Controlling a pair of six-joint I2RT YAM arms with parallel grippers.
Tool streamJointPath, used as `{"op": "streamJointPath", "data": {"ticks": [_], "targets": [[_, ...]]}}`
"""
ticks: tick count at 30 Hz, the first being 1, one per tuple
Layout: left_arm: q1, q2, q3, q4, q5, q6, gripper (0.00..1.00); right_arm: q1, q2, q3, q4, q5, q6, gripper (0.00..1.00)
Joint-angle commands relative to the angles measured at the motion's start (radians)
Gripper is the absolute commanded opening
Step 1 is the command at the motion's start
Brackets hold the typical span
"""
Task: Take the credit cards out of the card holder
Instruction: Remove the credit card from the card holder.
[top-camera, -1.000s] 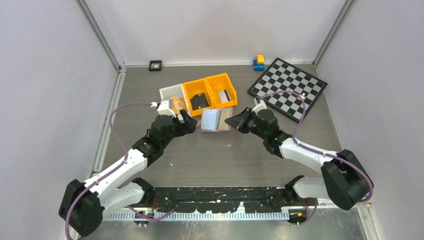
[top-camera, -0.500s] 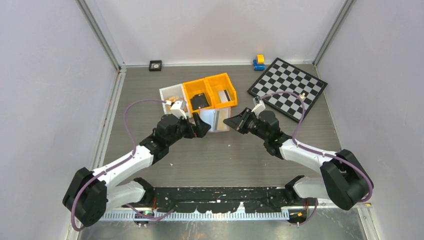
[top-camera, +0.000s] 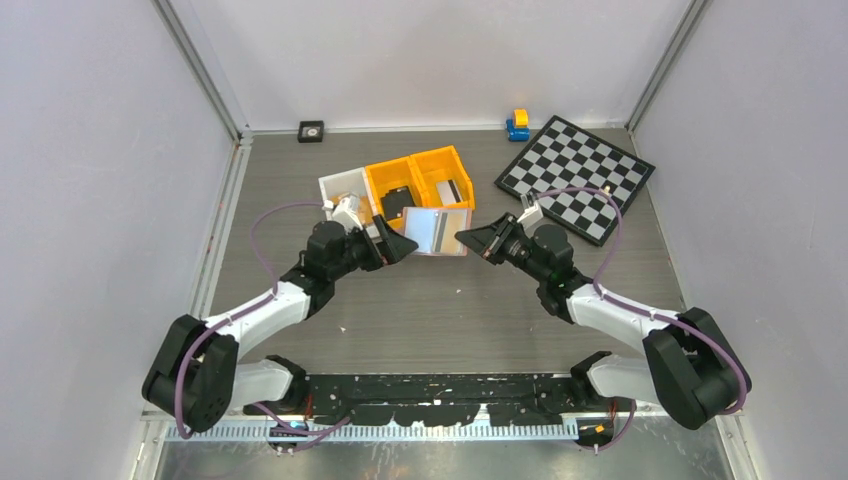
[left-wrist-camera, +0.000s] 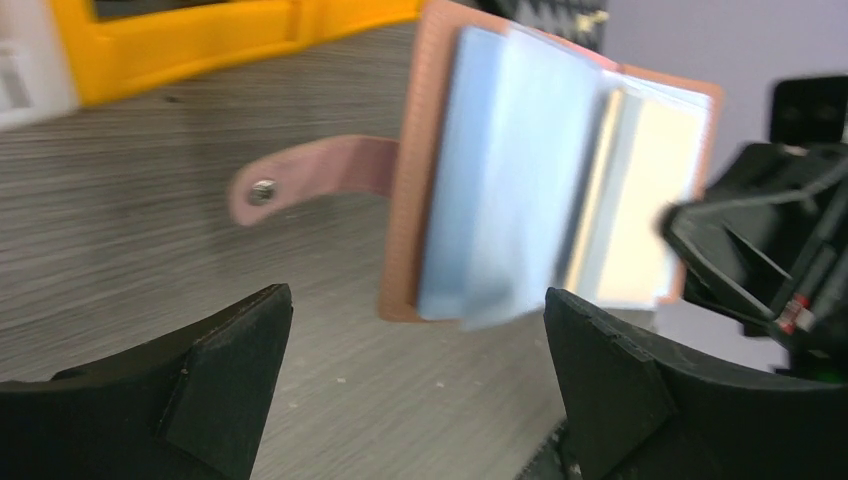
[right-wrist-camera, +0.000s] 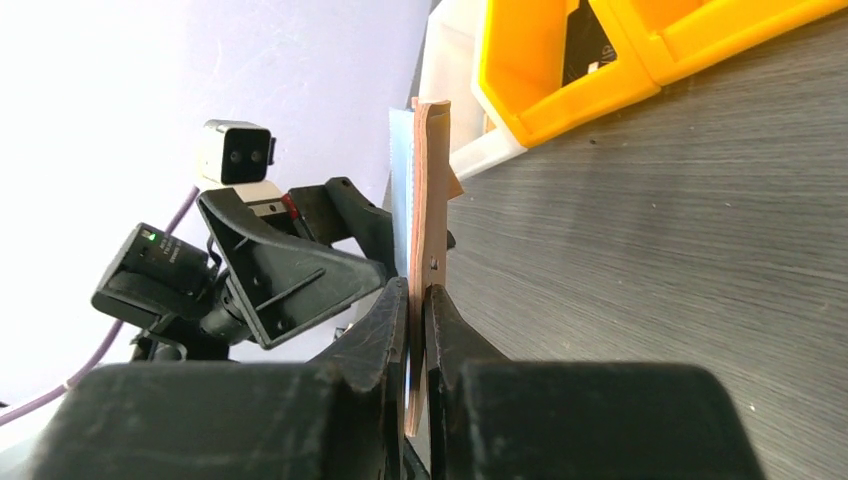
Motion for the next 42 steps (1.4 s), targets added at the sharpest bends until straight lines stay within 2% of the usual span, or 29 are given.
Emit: {"op": "streamJointPath", "data": {"ticks": [1,8,15,16,20,22,25,27,31,33,37,42], "targets": [[-0.002,-0.011,-0.020,0.276,0.172,-0.098,1.00,-0.011,0.009,-0.006,0.149,-0.050,0.035,0.00],[0.000,0.082,-0.022,0.406,0.233,-0.179,1.00,-0.015,0.026,-0.015,0.214,-0.079,0.062,0.01],[0.003,0.051,-0.026,0.354,0.189,-0.160,0.96,-0.018,0.023,-0.023,0.227,-0.079,0.069,0.00],[0.003,0.048,-0.030,0.355,0.178,-0.161,0.94,-0.018,0.023,-0.024,0.228,-0.079,0.068,0.00],[0.008,0.036,-0.057,0.385,0.142,-0.175,0.70,-0.018,0.026,-0.022,0.228,-0.085,0.065,0.00],[0.017,0.017,-0.085,0.413,0.114,-0.187,0.61,-0.018,0.031,-0.016,0.223,-0.091,0.064,0.01],[0.027,-0.026,-0.113,0.432,0.090,-0.187,0.56,-0.018,0.038,-0.014,0.227,-0.097,0.063,0.00],[0.027,-0.057,-0.122,0.425,0.077,-0.176,0.58,-0.018,0.036,-0.016,0.232,-0.096,0.062,0.00],[0.028,-0.083,-0.118,0.368,0.052,-0.157,0.80,-0.018,0.027,-0.021,0.235,-0.092,0.060,0.01],[0.030,-0.062,-0.110,0.332,0.035,-0.168,0.87,-0.020,0.024,-0.026,0.254,-0.097,0.070,0.01],[0.039,0.034,-0.082,0.371,0.112,-0.202,0.92,-0.026,0.019,-0.032,0.281,-0.111,0.082,0.00],[0.040,0.158,-0.064,0.545,0.242,-0.266,0.91,-0.032,0.014,-0.040,0.296,-0.112,0.089,0.00]]}}
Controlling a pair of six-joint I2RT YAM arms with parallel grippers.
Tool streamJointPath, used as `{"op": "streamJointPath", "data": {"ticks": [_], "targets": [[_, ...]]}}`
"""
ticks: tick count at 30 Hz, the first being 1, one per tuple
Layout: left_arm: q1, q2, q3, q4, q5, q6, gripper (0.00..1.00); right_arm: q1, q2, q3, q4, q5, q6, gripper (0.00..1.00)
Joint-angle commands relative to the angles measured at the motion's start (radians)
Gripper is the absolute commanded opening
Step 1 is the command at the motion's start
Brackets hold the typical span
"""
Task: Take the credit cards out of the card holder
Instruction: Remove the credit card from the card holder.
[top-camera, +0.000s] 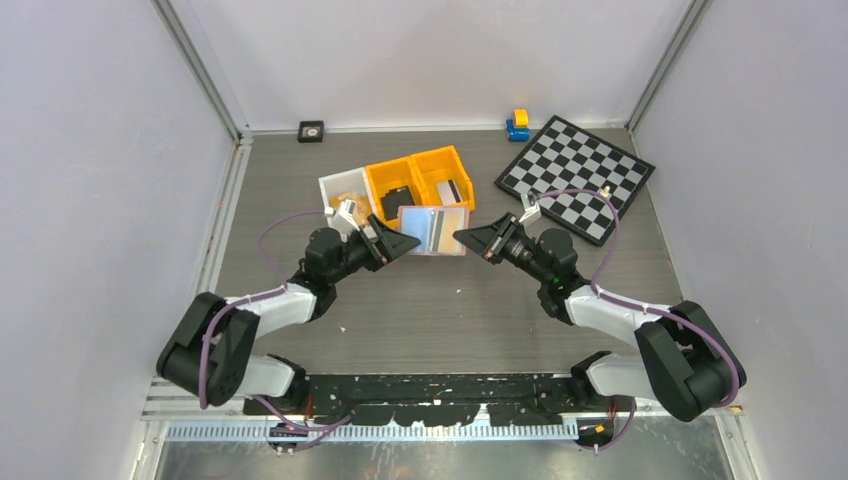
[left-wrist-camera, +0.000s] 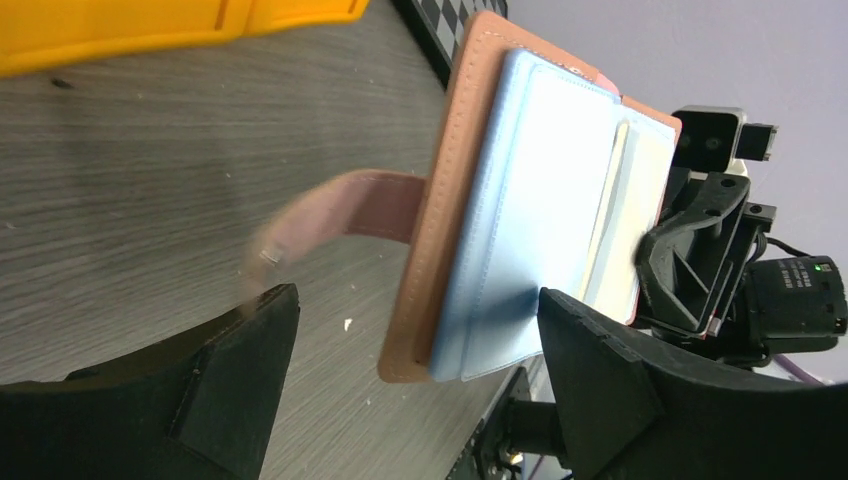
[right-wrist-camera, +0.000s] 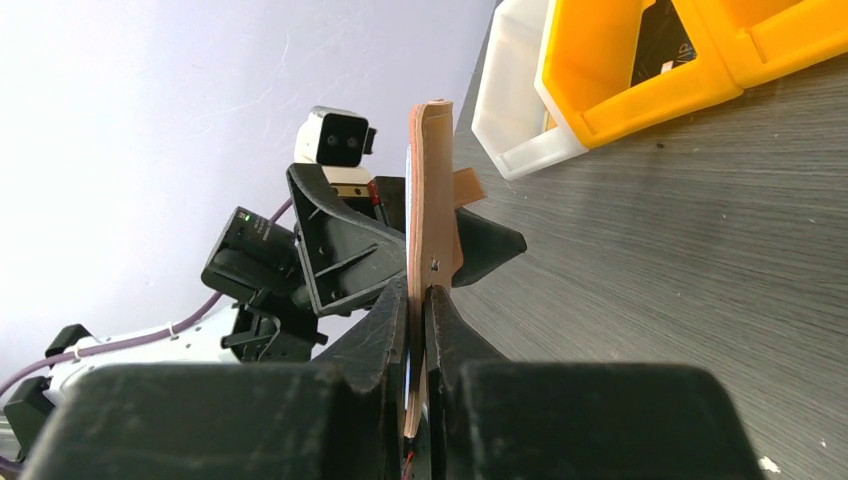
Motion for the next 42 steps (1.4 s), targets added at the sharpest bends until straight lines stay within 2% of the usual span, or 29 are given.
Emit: {"op": "streamJointPath", "data": {"ticks": [1,6,11,14,17,21,22,26,28,33,36,42], "targets": [[0.006,0.088,0.038,0.225,0.134,-0.067,0.89,-0.010,-0.027,-0.002,0.096,-0.017,0.014,0.01],[0.007,0.143,0.014,0.457,0.182,-0.134,0.71,-0.010,-0.002,0.004,0.101,-0.026,0.019,0.01],[0.007,0.152,0.013,0.514,0.198,-0.147,0.54,-0.010,0.035,0.012,0.122,-0.042,0.027,0.00],[0.007,0.152,0.016,0.500,0.193,-0.138,0.39,-0.010,0.043,0.022,0.103,-0.053,0.019,0.01],[0.007,0.146,0.035,0.410,0.193,-0.111,0.31,-0.010,0.054,0.034,0.095,-0.070,0.015,0.04],[0.007,0.112,0.046,0.296,0.160,-0.056,0.12,-0.009,0.081,0.039,0.121,-0.087,0.018,0.07],[0.007,0.099,0.046,0.273,0.149,-0.045,0.08,-0.008,0.089,0.039,0.132,-0.089,0.024,0.09],[0.007,0.039,0.030,0.188,0.090,-0.008,0.02,-0.008,0.102,0.023,0.170,-0.078,0.036,0.43],[0.007,0.008,0.020,0.169,0.066,0.003,0.01,-0.009,0.094,0.014,0.172,-0.066,0.034,0.46],[0.007,-0.031,0.016,0.123,0.040,0.017,0.01,-0.008,0.074,0.007,0.159,-0.054,0.023,0.33],[0.007,-0.036,0.017,0.115,0.037,0.020,0.00,-0.008,0.071,0.010,0.147,-0.055,0.018,0.21],[0.007,-0.015,0.025,0.121,0.050,0.016,0.00,-0.008,0.074,0.014,0.156,-0.067,0.021,0.10]]}}
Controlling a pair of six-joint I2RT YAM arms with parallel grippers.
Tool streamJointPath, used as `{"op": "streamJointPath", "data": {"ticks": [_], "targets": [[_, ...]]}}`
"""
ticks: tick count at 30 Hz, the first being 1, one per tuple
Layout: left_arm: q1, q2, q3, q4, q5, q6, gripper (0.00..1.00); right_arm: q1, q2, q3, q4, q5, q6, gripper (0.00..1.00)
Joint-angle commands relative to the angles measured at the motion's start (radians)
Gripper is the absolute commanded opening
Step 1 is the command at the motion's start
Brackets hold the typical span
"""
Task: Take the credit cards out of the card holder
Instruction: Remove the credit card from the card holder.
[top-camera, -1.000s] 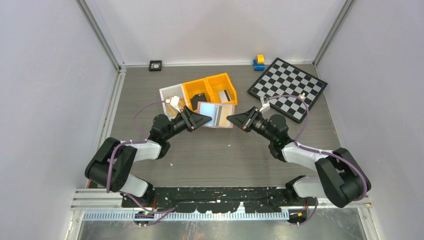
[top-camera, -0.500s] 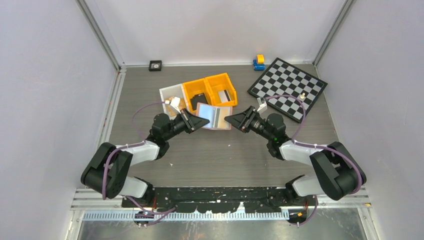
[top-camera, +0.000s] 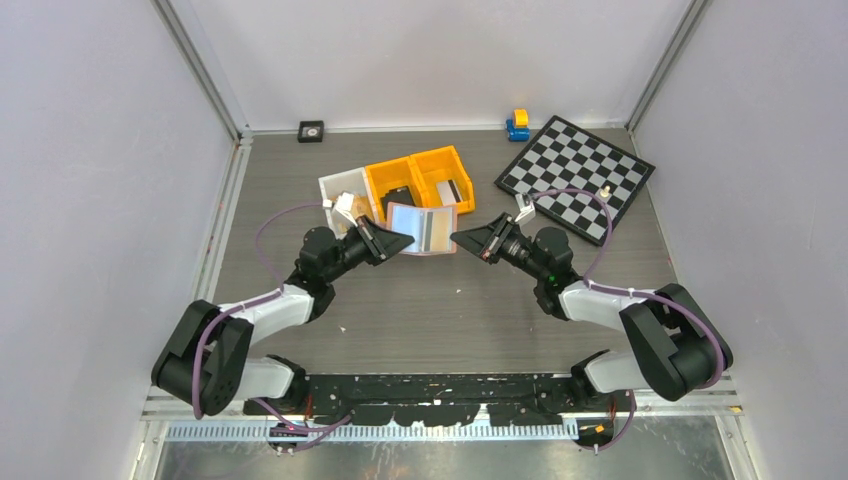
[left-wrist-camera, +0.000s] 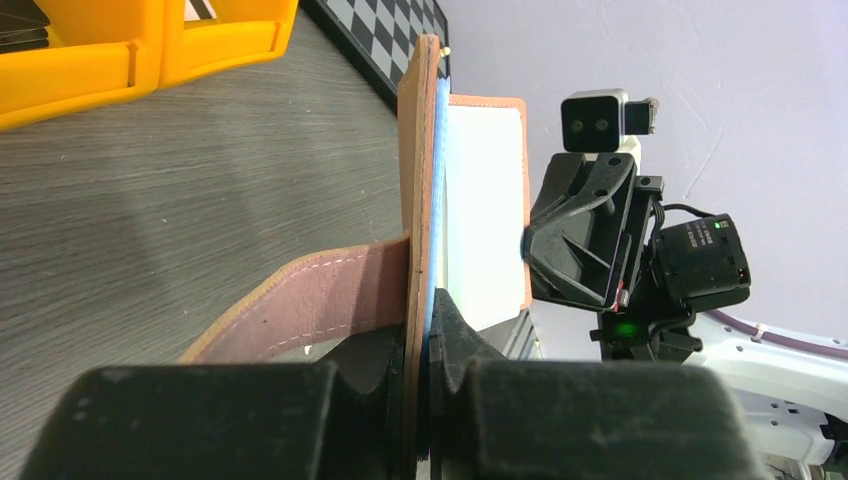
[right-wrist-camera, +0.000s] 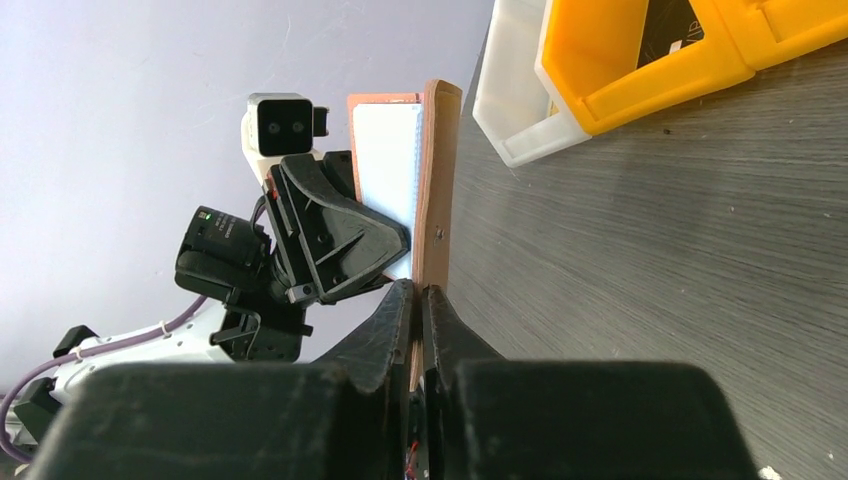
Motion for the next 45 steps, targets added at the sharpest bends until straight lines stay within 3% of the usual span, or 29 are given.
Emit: {"op": "streamJointPath", "data": {"ticks": [1,7,12,24,33,39,45], "targets": [[0.004,0.000,0.016,0.023,-0.004,0.016,0.00,0.001,-0.027,0.015,0.062,-0.015,-0.007,0.07],[0.004,0.029,0.041,0.025,0.038,0.016,0.00,0.004,0.004,0.043,0.033,-0.036,-0.007,0.03],[0.004,0.018,0.037,0.026,0.033,0.023,0.00,0.005,0.017,0.093,-0.159,-0.007,-0.057,0.01],[-0.010,0.061,0.060,0.034,0.066,0.032,0.00,0.078,0.072,0.160,-0.165,-0.060,-0.094,0.04],[-0.010,0.009,0.051,-0.006,0.035,0.063,0.00,0.079,0.057,0.192,-0.359,0.016,-0.160,0.18],[-0.012,0.003,0.055,-0.021,0.033,0.070,0.00,0.079,0.073,0.205,-0.382,0.015,-0.164,0.24],[-0.017,0.007,0.065,-0.043,0.035,0.084,0.00,0.079,0.088,0.203,-0.354,-0.005,-0.156,0.38]]}}
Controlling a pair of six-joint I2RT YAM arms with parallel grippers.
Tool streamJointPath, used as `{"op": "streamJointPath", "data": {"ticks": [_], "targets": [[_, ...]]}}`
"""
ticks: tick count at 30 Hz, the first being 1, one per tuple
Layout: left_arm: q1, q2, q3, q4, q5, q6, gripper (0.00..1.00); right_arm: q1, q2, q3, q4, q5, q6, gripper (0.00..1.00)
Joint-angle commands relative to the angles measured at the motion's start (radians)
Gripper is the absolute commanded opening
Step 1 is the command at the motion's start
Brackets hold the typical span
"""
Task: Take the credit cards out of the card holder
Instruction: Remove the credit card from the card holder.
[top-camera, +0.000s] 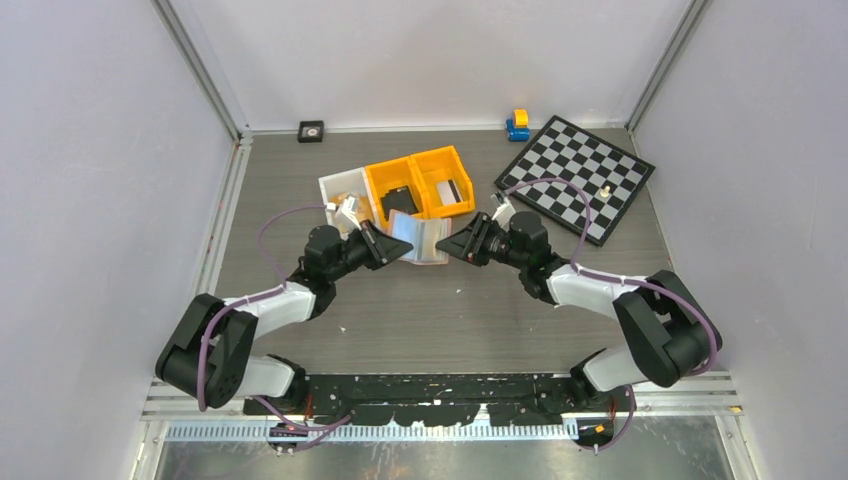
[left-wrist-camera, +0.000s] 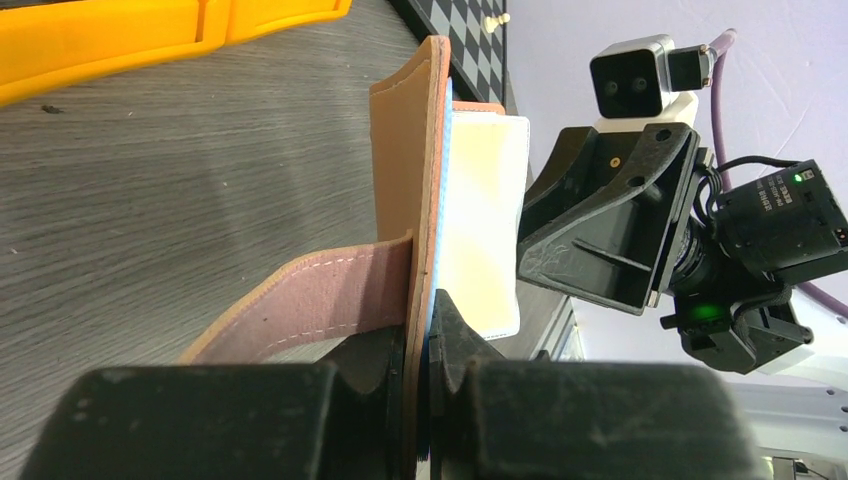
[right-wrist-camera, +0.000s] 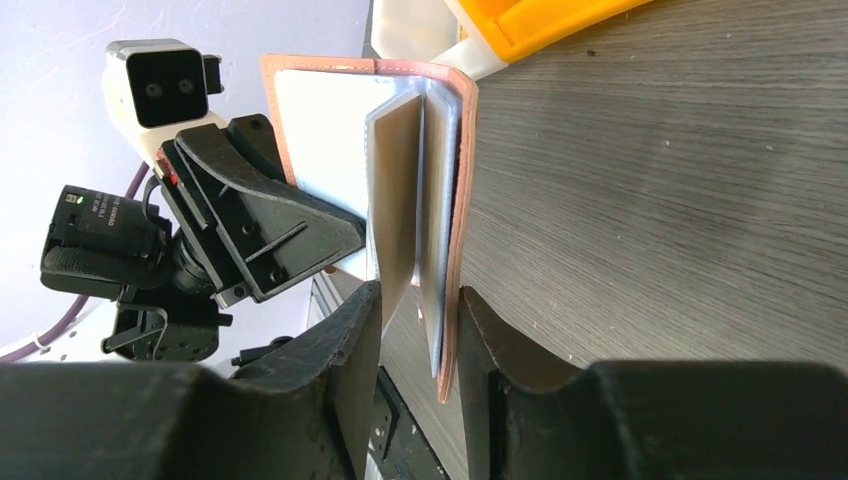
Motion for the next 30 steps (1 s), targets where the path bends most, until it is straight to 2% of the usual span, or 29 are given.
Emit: {"op": "streamJointPath", "data": {"ticks": [1,6,14,17,20,25,30], "targets": [[-0.019,-0.026,0.058,0.039,0.029,0.024,0.00,0.011,0.017,0.038,0.017,-0.015,-0.014,0.39],[-0.046,0.001,0.087,0.017,0.040,0.045,0.00,0.013,0.025,0.039,0.037,-0.030,-0.007,0.40],[-0.069,0.045,0.118,0.010,0.074,0.046,0.00,0.021,0.038,0.042,0.056,-0.042,-0.002,0.55],[-0.069,0.075,0.119,0.064,0.101,0.016,0.00,0.022,0.039,0.041,0.057,-0.042,0.000,0.56],[-0.069,0.093,0.120,0.086,0.113,-0.001,0.00,0.022,0.040,0.045,0.053,-0.041,-0.002,0.47],[-0.063,0.073,0.112,0.049,0.083,0.002,0.04,0.022,0.031,0.050,0.014,-0.021,-0.008,0.25],[-0.026,0.001,0.078,-0.008,0.054,0.004,0.20,0.022,0.008,0.050,-0.011,-0.007,-0.023,0.21]]}}
